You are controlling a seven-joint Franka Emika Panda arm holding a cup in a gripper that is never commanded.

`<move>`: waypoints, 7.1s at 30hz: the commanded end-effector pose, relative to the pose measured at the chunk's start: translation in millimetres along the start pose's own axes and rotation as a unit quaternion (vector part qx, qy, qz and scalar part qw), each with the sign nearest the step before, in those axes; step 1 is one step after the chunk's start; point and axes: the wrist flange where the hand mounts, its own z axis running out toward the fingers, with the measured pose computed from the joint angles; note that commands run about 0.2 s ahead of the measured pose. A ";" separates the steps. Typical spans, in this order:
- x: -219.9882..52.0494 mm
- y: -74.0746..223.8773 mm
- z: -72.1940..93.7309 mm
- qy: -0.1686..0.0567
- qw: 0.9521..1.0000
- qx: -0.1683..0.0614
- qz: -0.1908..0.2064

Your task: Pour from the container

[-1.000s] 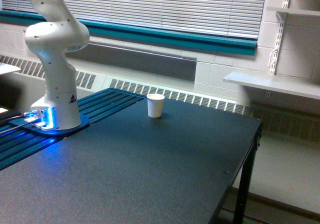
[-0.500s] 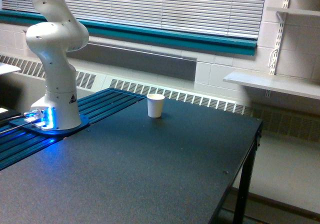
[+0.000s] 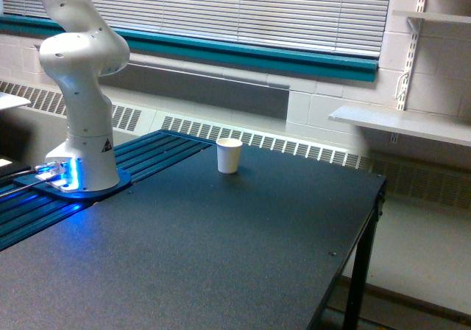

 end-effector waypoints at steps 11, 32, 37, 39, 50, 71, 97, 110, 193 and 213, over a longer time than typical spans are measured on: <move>-92.5 17.2 -22.2 -0.021 0.999 -0.021 0.026; -165.0 4.1 28.4 -0.099 0.994 -0.052 -0.011; -171.5 -1.4 30.1 -0.102 0.993 -0.057 -0.012; -175.9 -4.2 28.6 -0.104 0.993 -0.059 -0.015; -214.5 -24.6 14.9 -0.127 0.989 -0.060 -0.038; -294.3 -3.2 8.7 -0.174 0.981 -0.089 -0.019; -375.4 22.6 28.3 -0.252 0.962 -0.106 -0.009; -410.0 21.0 42.8 -0.290 0.951 -0.109 -0.012; -503.0 53.8 77.2 -0.403 0.903 -0.141 0.036; -500.0 72.4 97.8 -0.421 0.892 -0.164 0.025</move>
